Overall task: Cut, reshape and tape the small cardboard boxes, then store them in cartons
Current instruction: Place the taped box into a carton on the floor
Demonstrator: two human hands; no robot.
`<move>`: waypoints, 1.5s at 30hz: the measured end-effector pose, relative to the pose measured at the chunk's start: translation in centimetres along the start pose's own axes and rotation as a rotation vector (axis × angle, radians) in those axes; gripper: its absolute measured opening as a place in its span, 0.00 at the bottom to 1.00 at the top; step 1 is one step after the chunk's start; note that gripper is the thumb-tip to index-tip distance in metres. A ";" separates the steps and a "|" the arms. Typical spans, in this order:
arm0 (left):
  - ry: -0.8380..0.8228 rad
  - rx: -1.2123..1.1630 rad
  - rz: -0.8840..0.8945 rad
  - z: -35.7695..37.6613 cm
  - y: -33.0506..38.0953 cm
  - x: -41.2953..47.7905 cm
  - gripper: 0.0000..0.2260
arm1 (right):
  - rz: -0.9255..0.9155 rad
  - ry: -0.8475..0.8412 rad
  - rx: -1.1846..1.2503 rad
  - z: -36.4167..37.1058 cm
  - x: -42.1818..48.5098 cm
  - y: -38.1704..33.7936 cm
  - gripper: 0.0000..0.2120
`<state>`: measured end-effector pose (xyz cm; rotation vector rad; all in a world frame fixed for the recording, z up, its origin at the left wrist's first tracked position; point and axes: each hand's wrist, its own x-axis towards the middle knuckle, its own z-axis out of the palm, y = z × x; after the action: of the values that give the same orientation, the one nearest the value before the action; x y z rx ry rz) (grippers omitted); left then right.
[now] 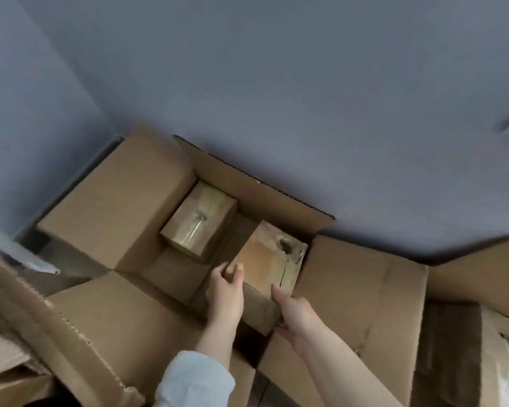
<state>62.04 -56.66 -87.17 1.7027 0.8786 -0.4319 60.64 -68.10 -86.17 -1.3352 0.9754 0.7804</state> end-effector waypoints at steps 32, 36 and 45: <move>-0.002 0.123 -0.281 -13.4 2.4 -34.4 0.14 | 0.135 0.265 0.300 -1.6 -34.4 7.7 0.19; -0.023 -0.017 -0.289 -16.2 4.0 -43.2 0.11 | 0.040 0.195 0.255 -2.9 -45.2 8.8 0.15; 0.125 -0.467 0.023 -20.7 5.7 -58.0 0.09 | -0.189 0.083 0.341 -4.7 -57.7 11.6 0.13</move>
<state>25.06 -57.26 -37.56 1.3159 0.9626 -0.0908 25.67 -67.19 -38.65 -1.1478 0.9818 0.3967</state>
